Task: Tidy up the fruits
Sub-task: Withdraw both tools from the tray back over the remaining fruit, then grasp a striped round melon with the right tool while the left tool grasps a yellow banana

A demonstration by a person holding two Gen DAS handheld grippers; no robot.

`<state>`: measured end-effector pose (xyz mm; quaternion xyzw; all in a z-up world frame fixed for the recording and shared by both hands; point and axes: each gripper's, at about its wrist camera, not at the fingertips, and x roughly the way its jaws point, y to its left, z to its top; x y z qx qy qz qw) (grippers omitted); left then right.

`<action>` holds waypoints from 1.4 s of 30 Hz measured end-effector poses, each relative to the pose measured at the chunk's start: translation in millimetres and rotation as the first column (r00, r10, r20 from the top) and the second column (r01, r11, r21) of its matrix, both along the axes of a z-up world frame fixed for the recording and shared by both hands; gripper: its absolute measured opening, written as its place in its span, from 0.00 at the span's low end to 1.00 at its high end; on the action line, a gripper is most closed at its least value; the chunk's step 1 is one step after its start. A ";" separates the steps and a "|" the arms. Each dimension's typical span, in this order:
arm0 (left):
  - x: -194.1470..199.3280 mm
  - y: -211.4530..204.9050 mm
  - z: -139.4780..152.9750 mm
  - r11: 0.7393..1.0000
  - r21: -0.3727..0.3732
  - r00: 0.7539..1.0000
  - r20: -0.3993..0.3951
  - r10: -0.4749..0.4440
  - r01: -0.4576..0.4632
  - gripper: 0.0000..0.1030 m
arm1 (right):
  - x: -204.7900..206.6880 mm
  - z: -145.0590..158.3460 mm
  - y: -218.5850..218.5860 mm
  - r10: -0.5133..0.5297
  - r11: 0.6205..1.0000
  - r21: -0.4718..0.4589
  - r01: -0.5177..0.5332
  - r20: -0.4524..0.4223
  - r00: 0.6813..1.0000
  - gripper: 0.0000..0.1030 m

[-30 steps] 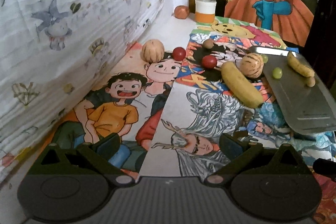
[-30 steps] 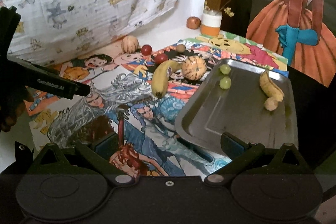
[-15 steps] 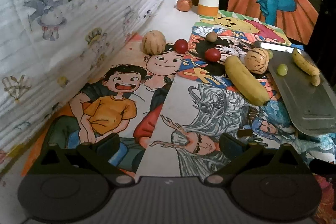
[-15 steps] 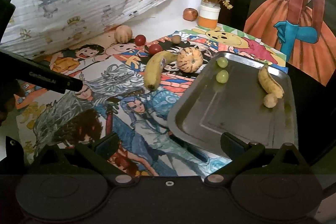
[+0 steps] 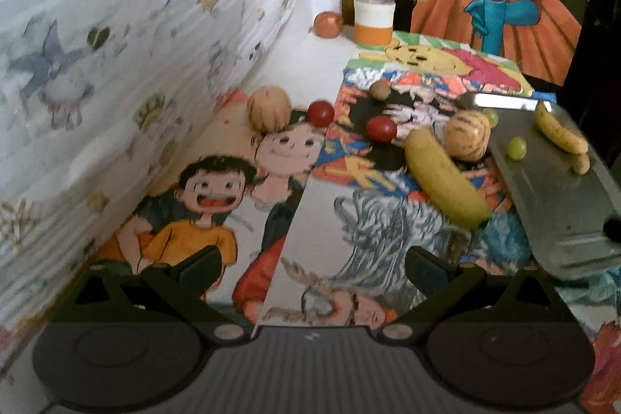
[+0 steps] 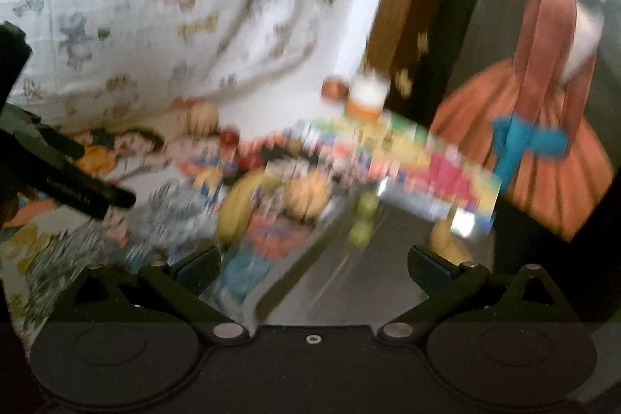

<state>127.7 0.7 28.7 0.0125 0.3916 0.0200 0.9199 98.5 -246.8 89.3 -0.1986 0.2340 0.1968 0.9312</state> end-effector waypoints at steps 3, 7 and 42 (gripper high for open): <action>7.3 -1.6 11.3 1.000 -0.003 0.999 0.033 -0.003 0.003 1.00 | 7.0 26.4 0.1 0.067 0.998 -0.012 -0.066 0.120 0.990 0.99; 19.2 -6.1 25.7 1.000 -0.016 0.997 0.076 -0.011 0.013 1.00 | 19.1 53.5 4.5 0.141 0.990 -0.038 -0.136 0.241 0.960 0.99; 105.4 -46.6 -18.3 0.969 -0.168 0.982 -0.021 -0.190 0.183 0.89 | 131.6 -77.4 7.5 0.478 0.832 -0.292 -0.471 -0.051 0.877 0.87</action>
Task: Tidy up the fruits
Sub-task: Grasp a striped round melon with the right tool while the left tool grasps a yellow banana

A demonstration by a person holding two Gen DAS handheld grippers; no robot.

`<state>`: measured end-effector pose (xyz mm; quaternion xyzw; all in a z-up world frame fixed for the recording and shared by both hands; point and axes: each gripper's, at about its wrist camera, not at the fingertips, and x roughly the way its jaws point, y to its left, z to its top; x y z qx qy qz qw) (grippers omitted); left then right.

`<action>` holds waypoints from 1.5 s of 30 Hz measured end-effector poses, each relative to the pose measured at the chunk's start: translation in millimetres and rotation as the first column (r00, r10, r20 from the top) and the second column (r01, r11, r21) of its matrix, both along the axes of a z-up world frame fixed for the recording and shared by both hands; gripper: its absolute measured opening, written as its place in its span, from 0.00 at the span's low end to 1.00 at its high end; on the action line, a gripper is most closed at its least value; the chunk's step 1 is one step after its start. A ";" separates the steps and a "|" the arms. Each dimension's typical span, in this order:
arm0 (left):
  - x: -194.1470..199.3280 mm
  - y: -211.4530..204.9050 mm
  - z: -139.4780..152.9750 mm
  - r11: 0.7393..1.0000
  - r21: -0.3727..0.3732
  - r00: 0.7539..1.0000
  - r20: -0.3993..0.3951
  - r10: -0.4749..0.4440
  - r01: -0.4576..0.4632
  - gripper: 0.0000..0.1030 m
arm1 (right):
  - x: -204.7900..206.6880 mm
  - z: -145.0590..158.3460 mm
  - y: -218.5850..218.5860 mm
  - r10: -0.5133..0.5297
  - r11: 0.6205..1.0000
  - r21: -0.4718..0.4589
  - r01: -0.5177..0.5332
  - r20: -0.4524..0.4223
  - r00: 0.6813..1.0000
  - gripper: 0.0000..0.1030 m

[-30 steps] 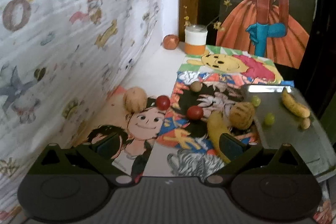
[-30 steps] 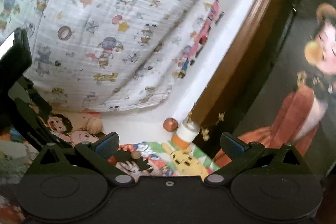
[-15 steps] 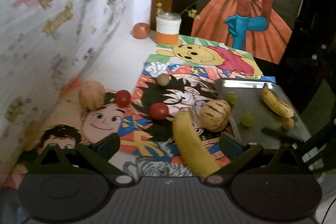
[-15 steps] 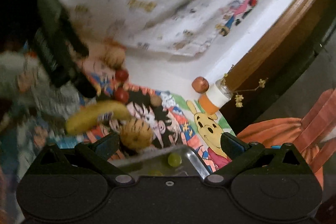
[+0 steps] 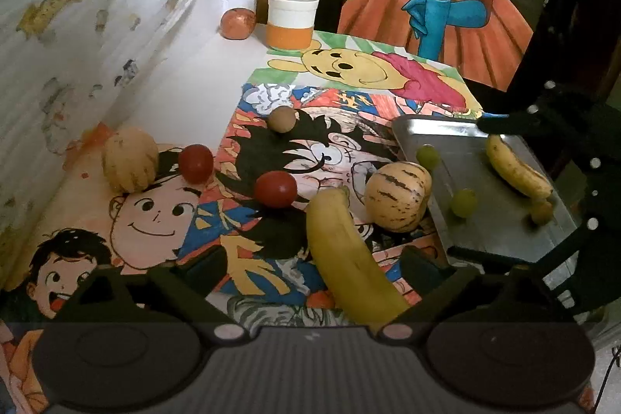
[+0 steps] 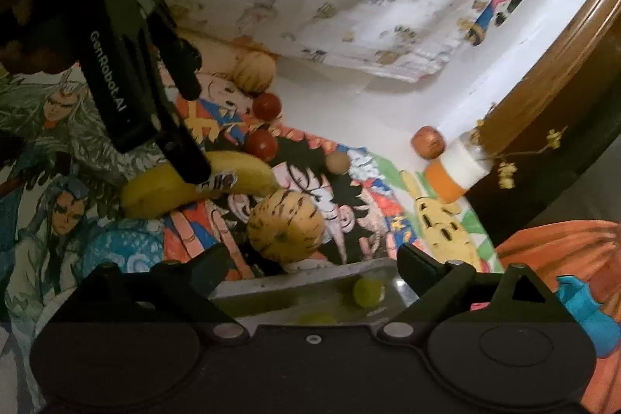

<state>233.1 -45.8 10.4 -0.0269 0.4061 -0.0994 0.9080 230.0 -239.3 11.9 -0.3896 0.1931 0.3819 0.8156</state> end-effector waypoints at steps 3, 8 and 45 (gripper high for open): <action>4.5 -1.3 -2.7 1.000 -0.025 1.000 -0.017 -0.016 0.016 0.80 | 3.9 -4.7 1.1 0.003 1.000 0.015 -0.002 -0.031 1.000 0.83; 8.9 -4.6 -6.9 0.997 -0.055 0.998 -0.033 -0.048 0.046 0.64 | 7.5 -10.4 5.0 0.004 1.000 0.007 -0.004 -0.032 0.999 0.81; 16.4 1.2 -9.3 0.994 -0.113 0.997 -0.083 -0.003 -0.006 0.41 | 29.8 -24.5 21.7 -0.031 0.996 0.084 0.041 -0.117 0.993 0.55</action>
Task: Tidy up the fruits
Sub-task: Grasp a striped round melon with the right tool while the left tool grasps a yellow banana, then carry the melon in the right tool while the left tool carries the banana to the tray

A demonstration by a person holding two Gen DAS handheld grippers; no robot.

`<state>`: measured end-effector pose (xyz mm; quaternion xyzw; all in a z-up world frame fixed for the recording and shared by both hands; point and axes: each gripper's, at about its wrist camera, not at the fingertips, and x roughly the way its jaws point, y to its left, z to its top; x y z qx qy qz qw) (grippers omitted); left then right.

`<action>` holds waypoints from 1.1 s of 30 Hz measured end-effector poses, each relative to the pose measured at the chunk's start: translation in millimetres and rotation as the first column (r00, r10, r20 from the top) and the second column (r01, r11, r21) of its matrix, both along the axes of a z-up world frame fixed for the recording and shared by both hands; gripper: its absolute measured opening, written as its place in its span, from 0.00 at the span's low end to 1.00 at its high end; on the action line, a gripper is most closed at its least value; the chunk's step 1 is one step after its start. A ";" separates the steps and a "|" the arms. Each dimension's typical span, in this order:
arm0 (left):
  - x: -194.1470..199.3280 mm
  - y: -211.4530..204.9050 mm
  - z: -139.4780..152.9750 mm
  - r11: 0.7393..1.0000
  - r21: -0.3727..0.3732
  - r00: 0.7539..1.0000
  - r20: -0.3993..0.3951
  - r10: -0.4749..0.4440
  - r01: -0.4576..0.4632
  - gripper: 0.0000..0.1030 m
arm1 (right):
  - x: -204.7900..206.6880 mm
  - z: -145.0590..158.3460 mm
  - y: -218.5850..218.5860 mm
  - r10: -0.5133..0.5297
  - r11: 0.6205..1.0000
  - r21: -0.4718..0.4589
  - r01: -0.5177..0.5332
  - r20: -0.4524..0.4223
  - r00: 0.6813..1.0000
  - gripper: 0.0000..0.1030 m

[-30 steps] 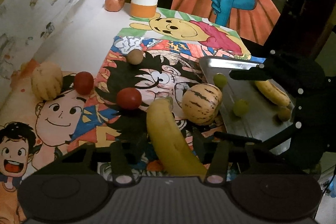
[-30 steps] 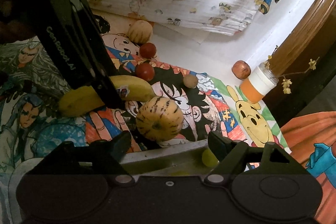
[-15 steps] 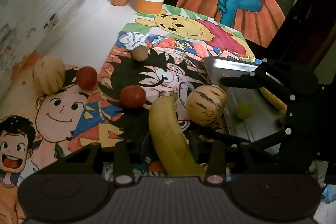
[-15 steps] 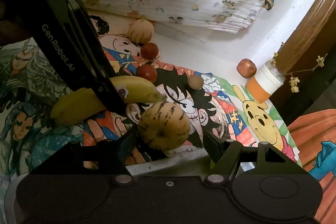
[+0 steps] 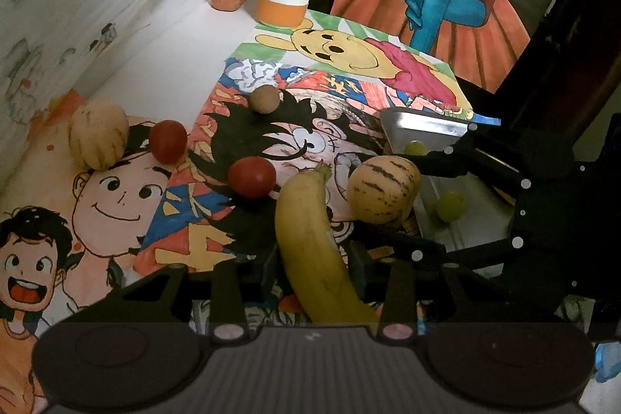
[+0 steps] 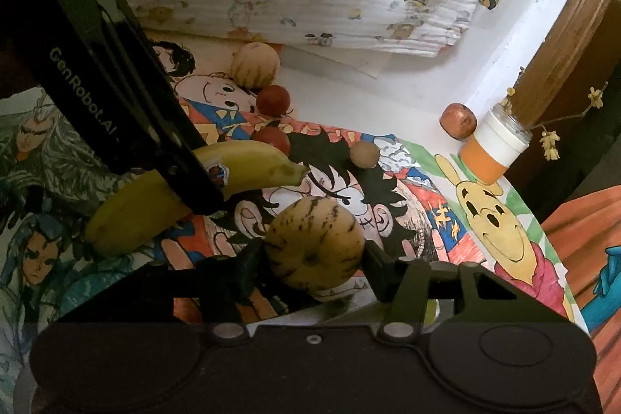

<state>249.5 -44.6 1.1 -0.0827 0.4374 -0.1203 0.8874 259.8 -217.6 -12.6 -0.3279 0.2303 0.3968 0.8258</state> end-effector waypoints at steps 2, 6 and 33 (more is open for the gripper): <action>-0.5 1.7 -0.9 1.000 -0.012 1.000 0.001 0.007 -0.007 0.41 | 0.4 0.0 -0.8 -0.009 1.000 0.010 0.009 -0.006 1.000 0.55; -1.8 3.1 -0.9 1.000 -0.022 1.000 0.003 0.015 -0.015 0.40 | 1.2 0.3 0.2 -0.019 1.000 0.013 0.019 -0.012 1.000 0.55; 2.7 -1.9 -4.7 0.999 -0.031 0.999 -0.004 0.039 -0.039 0.39 | -5.6 0.9 -10.3 -0.068 0.995 0.071 0.071 -0.050 0.996 0.54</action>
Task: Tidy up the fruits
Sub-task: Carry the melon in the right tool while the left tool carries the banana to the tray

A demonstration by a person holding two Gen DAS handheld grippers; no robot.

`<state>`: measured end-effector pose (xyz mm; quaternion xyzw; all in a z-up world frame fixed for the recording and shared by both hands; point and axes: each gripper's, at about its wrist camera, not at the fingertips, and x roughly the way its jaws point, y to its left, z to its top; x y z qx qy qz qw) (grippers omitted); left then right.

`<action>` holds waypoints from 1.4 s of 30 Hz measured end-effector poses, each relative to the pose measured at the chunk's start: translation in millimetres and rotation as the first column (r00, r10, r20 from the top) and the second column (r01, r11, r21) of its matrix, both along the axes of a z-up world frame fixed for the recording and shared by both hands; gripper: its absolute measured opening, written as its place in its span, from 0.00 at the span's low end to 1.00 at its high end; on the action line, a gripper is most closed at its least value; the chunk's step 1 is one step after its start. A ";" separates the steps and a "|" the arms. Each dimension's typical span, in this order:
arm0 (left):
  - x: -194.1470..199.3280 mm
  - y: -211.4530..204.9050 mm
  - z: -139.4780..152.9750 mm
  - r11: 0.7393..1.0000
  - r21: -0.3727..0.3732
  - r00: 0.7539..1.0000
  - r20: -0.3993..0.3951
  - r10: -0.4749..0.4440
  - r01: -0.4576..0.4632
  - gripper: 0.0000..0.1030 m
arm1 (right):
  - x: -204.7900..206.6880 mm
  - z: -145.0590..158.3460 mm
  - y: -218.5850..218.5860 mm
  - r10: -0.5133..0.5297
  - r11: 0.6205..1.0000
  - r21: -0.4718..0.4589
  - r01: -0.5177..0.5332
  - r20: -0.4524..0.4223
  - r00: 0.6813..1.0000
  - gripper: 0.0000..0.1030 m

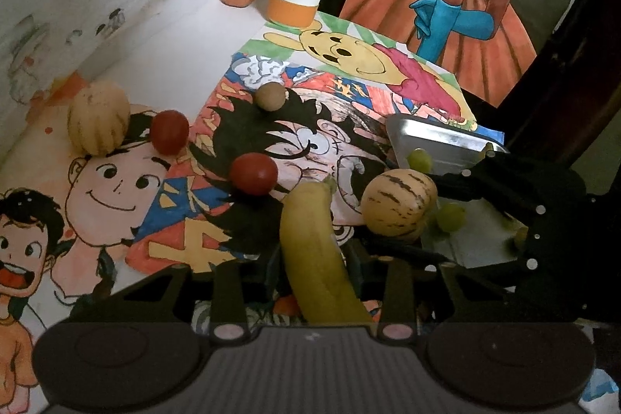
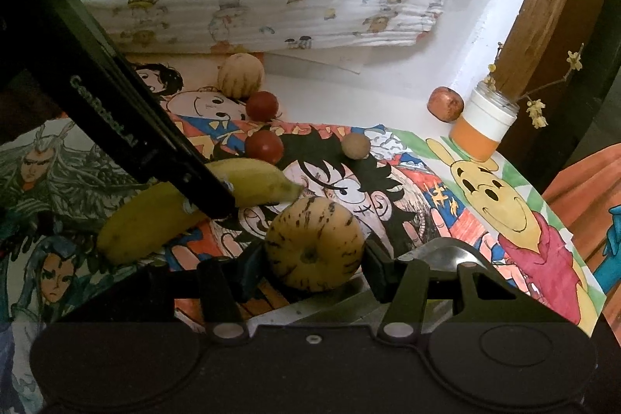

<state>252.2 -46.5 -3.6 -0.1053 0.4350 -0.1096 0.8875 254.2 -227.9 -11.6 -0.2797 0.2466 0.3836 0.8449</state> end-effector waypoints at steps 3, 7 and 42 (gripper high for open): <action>-0.3 -3.4 -0.3 1.000 0.024 1.000 0.007 -0.016 0.016 0.41 | 0.3 -0.6 0.1 0.000 1.000 0.001 0.000 0.001 1.000 0.54; 1.1 -1.5 -2.1 1.000 0.012 1.000 0.000 -0.025 0.025 0.41 | 0.3 -0.7 0.1 0.001 1.000 0.002 -0.001 0.000 1.000 0.54; -28.9 -25.5 26.1 0.978 -0.189 0.997 0.012 -0.082 0.083 0.36 | -84.9 25.8 -109.2 -0.353 0.910 0.222 0.350 -0.027 0.935 0.54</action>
